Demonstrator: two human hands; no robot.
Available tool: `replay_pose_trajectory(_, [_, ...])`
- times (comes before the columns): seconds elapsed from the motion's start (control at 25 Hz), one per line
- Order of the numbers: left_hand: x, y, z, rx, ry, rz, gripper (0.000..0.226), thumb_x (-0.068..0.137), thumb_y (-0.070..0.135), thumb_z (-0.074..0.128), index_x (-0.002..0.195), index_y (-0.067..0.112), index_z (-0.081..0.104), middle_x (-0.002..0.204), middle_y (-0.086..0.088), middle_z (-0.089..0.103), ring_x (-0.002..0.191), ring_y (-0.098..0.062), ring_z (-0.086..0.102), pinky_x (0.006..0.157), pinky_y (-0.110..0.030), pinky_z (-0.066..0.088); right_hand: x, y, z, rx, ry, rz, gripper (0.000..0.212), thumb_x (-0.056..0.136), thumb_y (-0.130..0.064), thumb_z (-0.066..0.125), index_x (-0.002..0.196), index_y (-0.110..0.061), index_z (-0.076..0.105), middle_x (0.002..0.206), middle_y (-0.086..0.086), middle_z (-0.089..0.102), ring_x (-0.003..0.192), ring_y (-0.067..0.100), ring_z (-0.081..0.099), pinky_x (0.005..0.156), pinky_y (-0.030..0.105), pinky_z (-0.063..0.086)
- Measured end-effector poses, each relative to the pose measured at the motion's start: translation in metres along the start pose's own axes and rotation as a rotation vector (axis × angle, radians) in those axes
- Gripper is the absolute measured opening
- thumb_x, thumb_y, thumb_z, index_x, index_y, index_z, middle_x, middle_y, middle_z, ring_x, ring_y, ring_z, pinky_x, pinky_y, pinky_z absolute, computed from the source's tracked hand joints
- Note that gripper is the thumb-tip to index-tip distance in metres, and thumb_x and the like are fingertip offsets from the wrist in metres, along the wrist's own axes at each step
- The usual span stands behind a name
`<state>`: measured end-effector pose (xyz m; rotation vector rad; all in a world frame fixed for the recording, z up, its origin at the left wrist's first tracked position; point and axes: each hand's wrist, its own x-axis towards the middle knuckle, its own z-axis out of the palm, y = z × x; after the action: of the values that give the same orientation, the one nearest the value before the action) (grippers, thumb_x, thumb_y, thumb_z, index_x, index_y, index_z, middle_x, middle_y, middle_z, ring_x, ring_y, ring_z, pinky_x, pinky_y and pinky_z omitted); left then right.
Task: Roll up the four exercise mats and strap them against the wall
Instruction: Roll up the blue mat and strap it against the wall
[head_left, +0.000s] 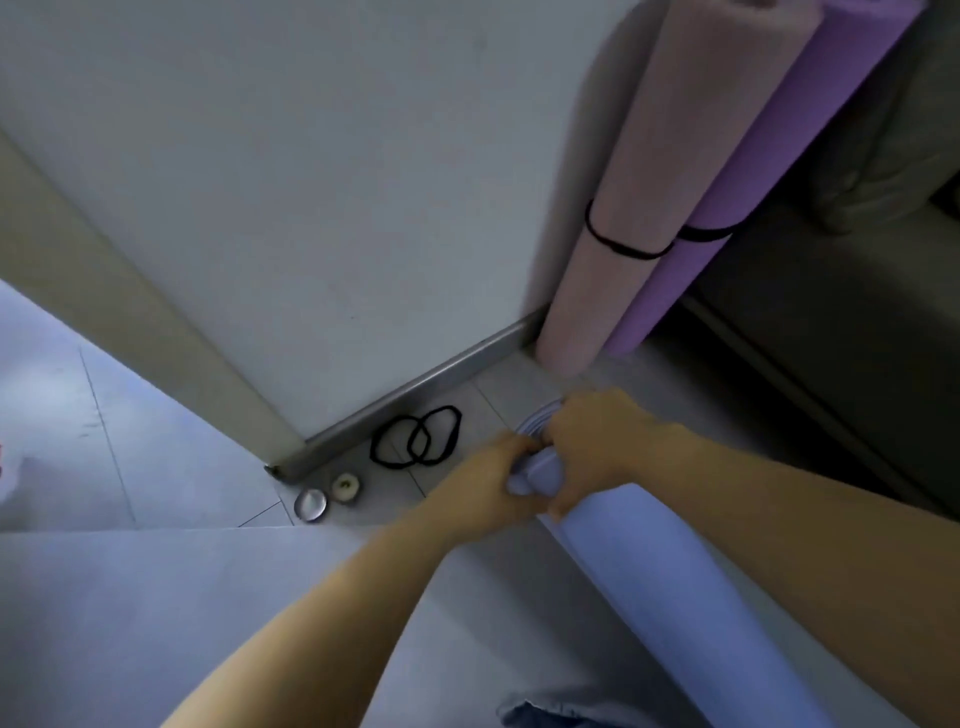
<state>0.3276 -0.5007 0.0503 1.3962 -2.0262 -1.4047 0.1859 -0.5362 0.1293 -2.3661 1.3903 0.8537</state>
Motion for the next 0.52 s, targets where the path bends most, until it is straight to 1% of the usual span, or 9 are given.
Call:
replay_pose_trajectory(0.04, [0.006, -0.022, 0.002, -0.014, 0.021, -0.003, 0.061, 0.079, 0.028, 0.076, 0.132, 0.017, 0.048, 0.13, 0.005, 0.041, 0.105, -0.007, 0.049, 0.073, 0.002, 0.034, 0.02, 0.0, 0.003, 0.003, -0.014, -0.007, 0.036, 0.068, -0.054, 0.071, 0.088, -0.024, 0.062, 0.083, -0.004, 0.061, 0.075, 0.016, 0.057, 0.066, 0.027, 0.045])
replay_pose_trajectory(0.08, [0.009, -0.042, 0.003, -0.026, 0.055, -0.021, 0.066, 0.08, 0.031, 0.075, 0.136, 0.019, 0.043, 0.134, 0.008, 0.033, 0.108, -0.005, 0.047, 0.08, -0.002, 0.037, 0.036, 0.002, 0.006, 0.029, -0.048, -0.001, 0.039, 0.068, -0.054, 0.073, 0.092, -0.024, 0.064, 0.085, -0.004, 0.06, 0.077, 0.017, 0.056, 0.068, 0.028, 0.044])
replay_pose_trajectory(0.16, [0.02, -0.095, 0.007, 0.035, 0.127, -0.138, 0.07, 0.083, 0.036, 0.071, 0.141, 0.02, 0.037, 0.143, 0.005, 0.027, 0.117, -0.012, 0.047, 0.092, -0.021, 0.043, 0.076, 0.005, 0.015, 0.088, -0.117, 0.023, 0.05, 0.069, -0.055, 0.076, 0.103, -0.02, 0.066, 0.088, -0.001, 0.053, 0.085, 0.023, 0.055, 0.072, 0.031, 0.039])
replay_pose_trajectory(0.2, [0.025, -0.122, 0.009, 0.152, 0.129, -0.237, 0.068, 0.086, 0.038, 0.067, 0.143, 0.02, 0.035, 0.148, 0.003, 0.025, 0.122, -0.017, 0.046, 0.097, -0.029, 0.042, 0.094, 0.005, 0.022, 0.094, -0.126, 0.022, 0.053, 0.069, -0.055, 0.076, 0.106, -0.018, 0.066, 0.089, -0.001, 0.052, 0.09, 0.025, 0.057, 0.073, 0.031, 0.038])
replay_pose_trajectory(0.24, [0.03, -0.147, 0.009, 0.32, 0.099, -0.349, 0.065, 0.089, 0.04, 0.061, 0.144, 0.021, 0.034, 0.152, 0.002, 0.022, 0.128, -0.021, 0.042, 0.102, -0.035, 0.038, 0.109, 0.005, 0.03, 0.09, -0.124, 0.014, 0.054, 0.07, -0.057, 0.074, 0.106, -0.017, 0.066, 0.09, -0.002, 0.053, 0.091, 0.024, 0.058, 0.074, 0.031, 0.04])
replay_pose_trajectory(0.28, [0.037, -0.172, 0.01, 0.491, 0.05, -0.434, 0.062, 0.091, 0.041, 0.056, 0.145, 0.021, 0.033, 0.155, 0.0, 0.019, 0.134, -0.024, 0.036, 0.108, -0.041, 0.031, 0.124, 0.004, 0.039, 0.077, -0.11, -0.003, 0.057, 0.069, -0.061, 0.072, 0.104, -0.017, 0.067, 0.091, -0.005, 0.057, 0.089, 0.02, 0.059, 0.075, 0.03, 0.044])
replay_pose_trajectory(0.36, [0.049, -0.206, 0.012, 0.737, -0.056, -0.529, 0.059, 0.094, 0.043, 0.05, 0.146, 0.022, 0.032, 0.158, -0.004, 0.012, 0.143, -0.027, 0.019, 0.114, -0.053, 0.015, 0.14, 0.002, 0.054, 0.025, -0.037, -0.037, 0.064, 0.063, -0.074, 0.066, 0.098, -0.021, 0.07, 0.086, -0.006, 0.065, 0.082, 0.014, 0.062, 0.075, 0.03, 0.053])
replay_pose_trajectory(0.44, [0.064, -0.234, 0.023, 0.859, -0.14, -0.573, 0.058, 0.096, 0.044, 0.045, 0.147, 0.021, 0.031, 0.16, -0.006, 0.005, 0.146, -0.027, 0.004, 0.113, -0.059, 0.006, 0.149, 0.0, 0.065, -0.003, 0.025, -0.054, 0.066, 0.059, -0.08, 0.063, 0.092, -0.023, 0.071, 0.078, -0.006, 0.064, 0.075, 0.013, 0.061, 0.07, 0.03, 0.053])
replay_pose_trajectory(0.52, [0.075, -0.253, 0.029, 0.883, -0.192, -0.606, 0.059, 0.096, 0.044, 0.042, 0.149, 0.022, 0.026, 0.16, -0.005, 0.002, 0.147, -0.027, -0.001, 0.112, -0.062, 0.005, 0.15, -0.004, 0.066, -0.004, 0.051, -0.08, 0.068, 0.06, -0.081, 0.062, 0.094, -0.023, 0.069, 0.075, -0.007, 0.06, 0.074, 0.014, 0.058, 0.066, 0.028, 0.049])
